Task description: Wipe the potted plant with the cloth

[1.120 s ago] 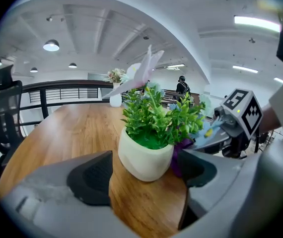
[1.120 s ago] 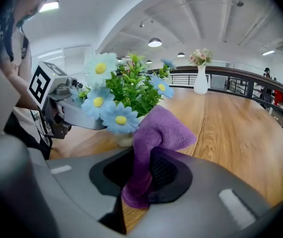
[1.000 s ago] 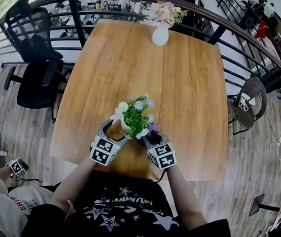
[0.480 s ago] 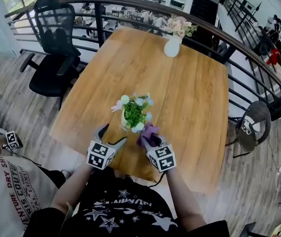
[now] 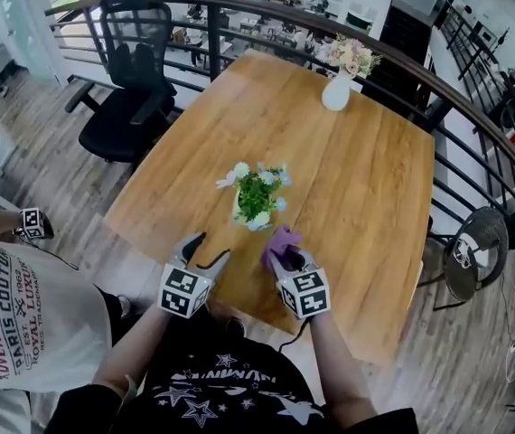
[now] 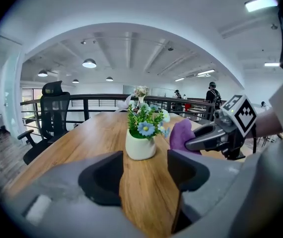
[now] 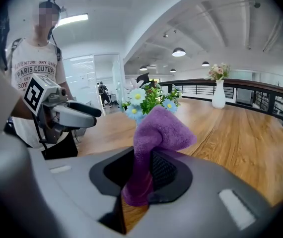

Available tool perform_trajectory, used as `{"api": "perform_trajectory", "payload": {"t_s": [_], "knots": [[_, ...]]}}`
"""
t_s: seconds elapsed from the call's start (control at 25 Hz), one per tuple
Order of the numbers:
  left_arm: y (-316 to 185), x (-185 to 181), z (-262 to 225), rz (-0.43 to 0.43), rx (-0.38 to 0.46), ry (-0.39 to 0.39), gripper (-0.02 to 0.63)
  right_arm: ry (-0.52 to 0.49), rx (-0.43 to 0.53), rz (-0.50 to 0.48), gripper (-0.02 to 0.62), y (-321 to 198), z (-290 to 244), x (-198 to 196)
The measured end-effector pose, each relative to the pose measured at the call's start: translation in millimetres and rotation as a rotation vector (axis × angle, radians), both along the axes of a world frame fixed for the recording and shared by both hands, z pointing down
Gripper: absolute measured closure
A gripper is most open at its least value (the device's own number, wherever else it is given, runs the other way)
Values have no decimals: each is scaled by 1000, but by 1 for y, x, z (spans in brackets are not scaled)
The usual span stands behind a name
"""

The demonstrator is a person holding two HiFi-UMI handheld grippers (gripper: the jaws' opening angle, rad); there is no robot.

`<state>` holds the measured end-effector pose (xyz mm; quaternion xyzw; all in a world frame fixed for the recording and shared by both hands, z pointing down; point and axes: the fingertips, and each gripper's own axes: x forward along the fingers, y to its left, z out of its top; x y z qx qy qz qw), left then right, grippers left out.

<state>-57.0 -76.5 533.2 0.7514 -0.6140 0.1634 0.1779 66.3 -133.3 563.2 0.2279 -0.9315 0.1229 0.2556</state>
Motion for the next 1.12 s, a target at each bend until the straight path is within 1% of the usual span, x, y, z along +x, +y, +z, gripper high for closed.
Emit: {"api": "perform_trajectory", "payload": {"t_s": [0.12,0.2,0.32,0.44,0.56,0.68,0.84,0.96,1.12], "knots": [[10,0,-3,-16,-3,4,343,-14,6,-10,511,1,-4,-1],[16,-5,-5,-38,-3,11,377,-17,7,-10,511,-1,-6,-2],[29,-12,-6,-72,-7,28,408,-14,-7,-11,511,3,-3,-2],[45,-23,-6,-121,-8,31,447,-8,-9,-19,511,7,-2,-3],[66,-36,-10,-183,-3,35,504,-8,-12,-34,511,17,-5,-7],[90,-44,-11,-227,-3,43,519,-14,3,-67,511,29,-13,-16],[123,-45,-11,-259,-3,47,546,-23,25,-107,511,48,-23,-27],[147,-49,-14,-289,5,49,548,-45,23,-132,512,64,-30,-37],[179,-54,-19,-355,21,66,548,-73,29,-193,514,87,-44,-49]]}}
